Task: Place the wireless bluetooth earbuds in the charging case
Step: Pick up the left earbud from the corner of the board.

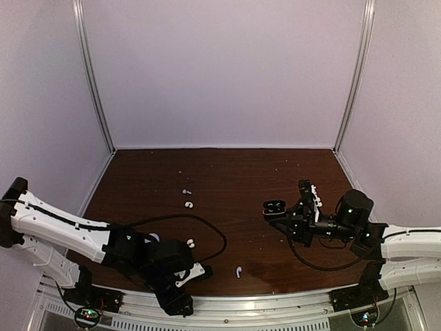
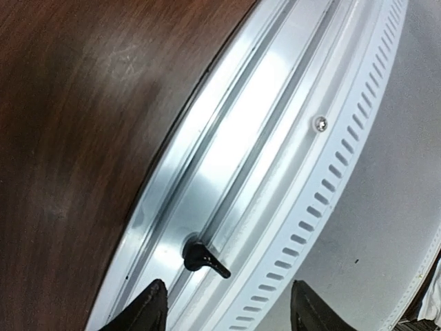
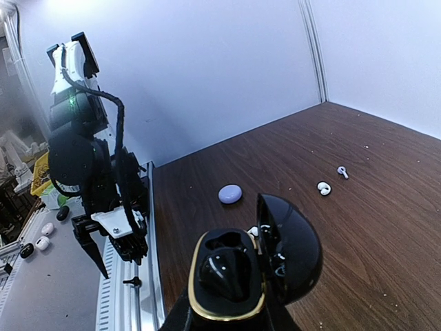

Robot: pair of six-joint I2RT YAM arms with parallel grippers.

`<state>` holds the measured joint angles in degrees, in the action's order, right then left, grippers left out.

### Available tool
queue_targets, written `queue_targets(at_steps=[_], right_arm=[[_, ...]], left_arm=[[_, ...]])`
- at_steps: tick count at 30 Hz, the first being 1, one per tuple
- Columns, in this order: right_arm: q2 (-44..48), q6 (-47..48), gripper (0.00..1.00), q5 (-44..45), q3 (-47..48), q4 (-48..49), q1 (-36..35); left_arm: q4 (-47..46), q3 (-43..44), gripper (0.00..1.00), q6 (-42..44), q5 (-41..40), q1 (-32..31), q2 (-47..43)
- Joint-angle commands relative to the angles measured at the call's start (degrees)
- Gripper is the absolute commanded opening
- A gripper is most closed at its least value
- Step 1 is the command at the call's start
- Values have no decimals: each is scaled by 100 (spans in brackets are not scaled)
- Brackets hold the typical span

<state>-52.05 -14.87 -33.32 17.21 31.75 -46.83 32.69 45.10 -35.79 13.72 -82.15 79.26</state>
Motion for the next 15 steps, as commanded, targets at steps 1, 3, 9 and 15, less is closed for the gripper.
queue_targets(at_steps=[1,3,9,15], right_arm=[[194,71,0,92,-20,-79,42],[245,83,0,112,-25,-102,42],[345,123,0,117,-36,-186,53],[559,132,0,183,-58,-283,51]], left_arm=[[360,412,61,-771,77,-73,291],[421,555,60,-902,61,-89,502],[651,825,54,-1045,-21,-95,1076],[855,969,49,-1148,-129,-97,1370]])
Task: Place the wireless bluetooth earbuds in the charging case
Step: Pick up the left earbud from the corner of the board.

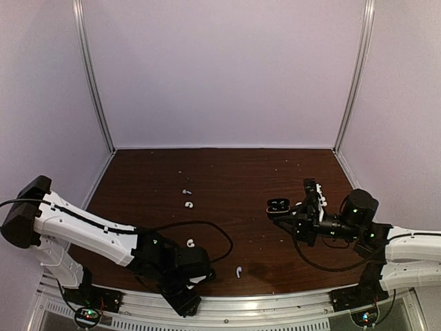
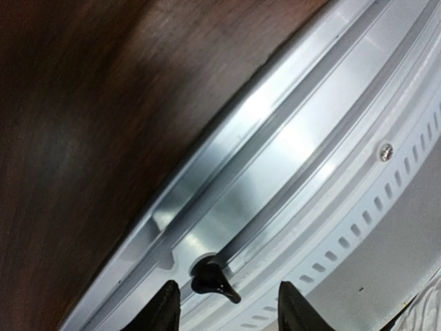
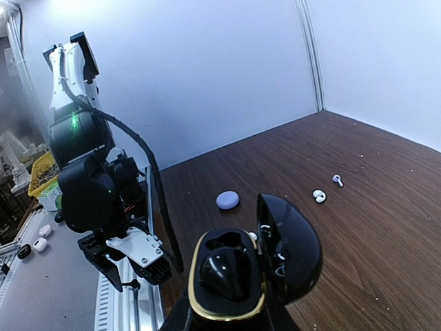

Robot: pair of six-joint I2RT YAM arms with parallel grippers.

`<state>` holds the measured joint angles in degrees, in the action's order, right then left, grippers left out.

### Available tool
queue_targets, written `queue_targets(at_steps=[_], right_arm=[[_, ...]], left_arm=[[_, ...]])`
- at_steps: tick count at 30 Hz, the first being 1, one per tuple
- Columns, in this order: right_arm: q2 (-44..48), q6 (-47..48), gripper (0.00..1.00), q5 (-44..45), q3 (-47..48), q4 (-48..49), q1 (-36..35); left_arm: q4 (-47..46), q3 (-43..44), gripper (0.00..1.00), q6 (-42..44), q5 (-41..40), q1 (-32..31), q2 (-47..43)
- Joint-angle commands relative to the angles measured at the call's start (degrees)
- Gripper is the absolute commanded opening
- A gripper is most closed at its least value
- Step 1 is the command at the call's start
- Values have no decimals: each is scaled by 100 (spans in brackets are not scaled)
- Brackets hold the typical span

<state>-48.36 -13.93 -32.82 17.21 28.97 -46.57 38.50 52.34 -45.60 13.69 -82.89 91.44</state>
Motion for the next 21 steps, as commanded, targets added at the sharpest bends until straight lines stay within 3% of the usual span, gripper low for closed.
queue_targets(at_steps=[1,21], right_arm=[[214,40,0,135,-60,-13,33],[214,66,0,161,-51,-40,42]], left_arm=[[319,264,47,-168,-151,-26,203],[363,216,30,-38,-115,-39,585]])
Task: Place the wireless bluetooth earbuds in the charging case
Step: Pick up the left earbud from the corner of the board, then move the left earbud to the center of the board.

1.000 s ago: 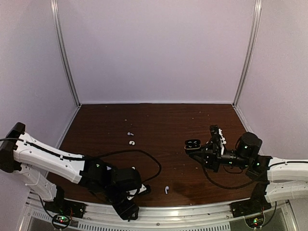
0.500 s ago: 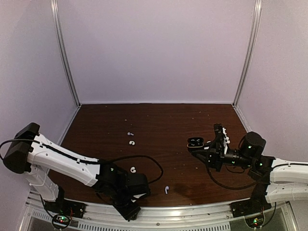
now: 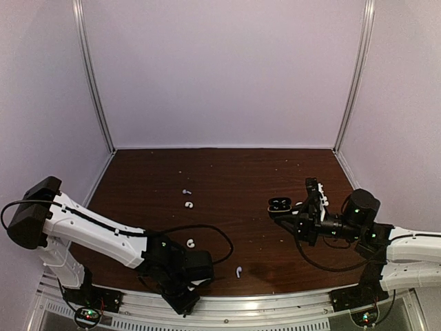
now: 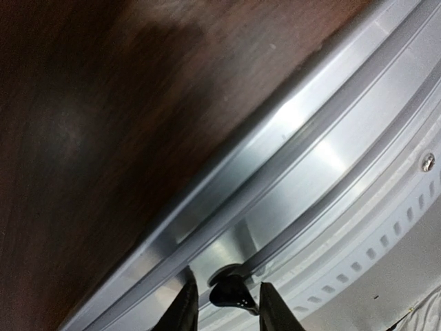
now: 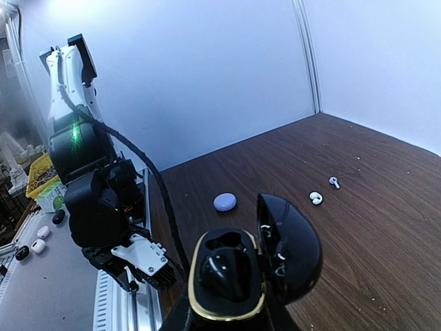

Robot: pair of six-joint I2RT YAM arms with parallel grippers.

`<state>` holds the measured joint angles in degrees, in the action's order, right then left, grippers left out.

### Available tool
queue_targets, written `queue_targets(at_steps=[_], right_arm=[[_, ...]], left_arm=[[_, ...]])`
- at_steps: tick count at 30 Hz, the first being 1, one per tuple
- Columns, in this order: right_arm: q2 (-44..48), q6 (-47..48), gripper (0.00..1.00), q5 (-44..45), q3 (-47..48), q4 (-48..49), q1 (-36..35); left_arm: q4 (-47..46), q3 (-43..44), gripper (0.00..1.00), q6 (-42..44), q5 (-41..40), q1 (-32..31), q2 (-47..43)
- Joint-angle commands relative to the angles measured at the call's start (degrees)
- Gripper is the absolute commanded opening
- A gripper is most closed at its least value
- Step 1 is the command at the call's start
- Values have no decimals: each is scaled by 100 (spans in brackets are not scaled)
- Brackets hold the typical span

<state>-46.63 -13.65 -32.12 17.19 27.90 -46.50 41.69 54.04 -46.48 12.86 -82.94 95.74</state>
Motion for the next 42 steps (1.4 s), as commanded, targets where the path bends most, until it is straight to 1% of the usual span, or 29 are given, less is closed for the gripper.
queue_targets(at_steps=[1,3,10,16,19,24,28,29,33,34,38,42], right_arm=[[34,38,0,91,-51,67,40],[23,39,0,86,-58,71,39],[14,49,0,97,-58,69,45],[14,51,0,105,-58,68,45],[15,47,0,109,-58,72,45],[22,48,0,131,-66,84,45],[18,54,0,198,-61,102,58],[35,57,0,217,-66,89,66],[206,24,0,306,-62,-5,136],[260,11,0,342,-66,-24,149],[396,-23,0,390,-53,-138,212],[509,-52,0,442,-14,-240,234]], left_arm=[[50,39,28,55,-26,-36,157],[50,24,24,75,-13,-38,164],[67,38,21,86,-51,-44,110],[313,296,20,120,-400,-39,-3],[422,417,19,158,-615,66,-115],[373,677,19,505,-1031,591,-324],[56,1058,19,1163,-1198,1280,-85],[3,1186,19,1348,-1392,1434,23],[-312,1567,19,1934,-1290,2035,436],[-371,1658,19,2080,-1146,2150,527],[-175,2176,19,2599,-998,2394,1071],[214,2564,19,2925,-908,2400,1444]])
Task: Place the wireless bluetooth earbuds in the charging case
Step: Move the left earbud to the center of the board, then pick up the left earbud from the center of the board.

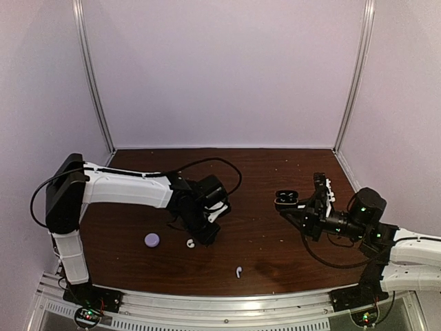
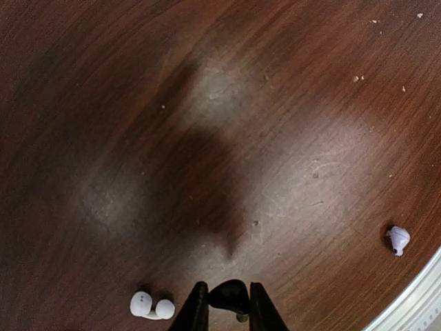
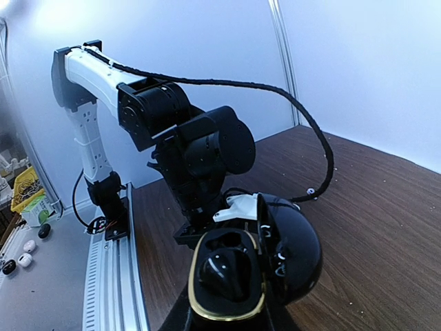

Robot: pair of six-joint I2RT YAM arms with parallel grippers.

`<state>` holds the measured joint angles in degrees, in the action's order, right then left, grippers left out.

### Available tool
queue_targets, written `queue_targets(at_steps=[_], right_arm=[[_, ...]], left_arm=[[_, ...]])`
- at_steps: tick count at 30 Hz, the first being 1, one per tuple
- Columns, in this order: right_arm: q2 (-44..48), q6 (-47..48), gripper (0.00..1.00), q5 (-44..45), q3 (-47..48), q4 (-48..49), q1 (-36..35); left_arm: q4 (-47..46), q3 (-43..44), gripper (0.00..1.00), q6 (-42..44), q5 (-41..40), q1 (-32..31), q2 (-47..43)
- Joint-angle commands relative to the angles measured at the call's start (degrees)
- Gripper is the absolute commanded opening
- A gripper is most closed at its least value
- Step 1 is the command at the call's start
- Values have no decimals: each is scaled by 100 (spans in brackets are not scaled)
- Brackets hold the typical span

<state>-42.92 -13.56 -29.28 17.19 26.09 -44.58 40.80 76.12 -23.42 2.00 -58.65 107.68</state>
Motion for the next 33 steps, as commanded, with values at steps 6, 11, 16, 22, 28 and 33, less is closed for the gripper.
queue_targets(at_steps=[6,11,16,22,28,33], right_arm=[[270,-65,0,154,8,-140,55],[240,-46,0,117,8,-109,55],[252,-24,0,106,-5,-102,55],[257,-8,0,89,3,-104,59],[283,-15,0,93,-14,-110,59],[281,-15,0,88,-21,-107,63]], left_arm=[[754,472,19,837,265,-27,441],[1110,639,19,961,238,-34,655],[1276,721,22,1009,171,-55,820],[1495,881,28,1076,14,-126,1071],[1618,952,33,1094,-89,-181,1166],[1658,990,29,1128,-113,-207,1224]])
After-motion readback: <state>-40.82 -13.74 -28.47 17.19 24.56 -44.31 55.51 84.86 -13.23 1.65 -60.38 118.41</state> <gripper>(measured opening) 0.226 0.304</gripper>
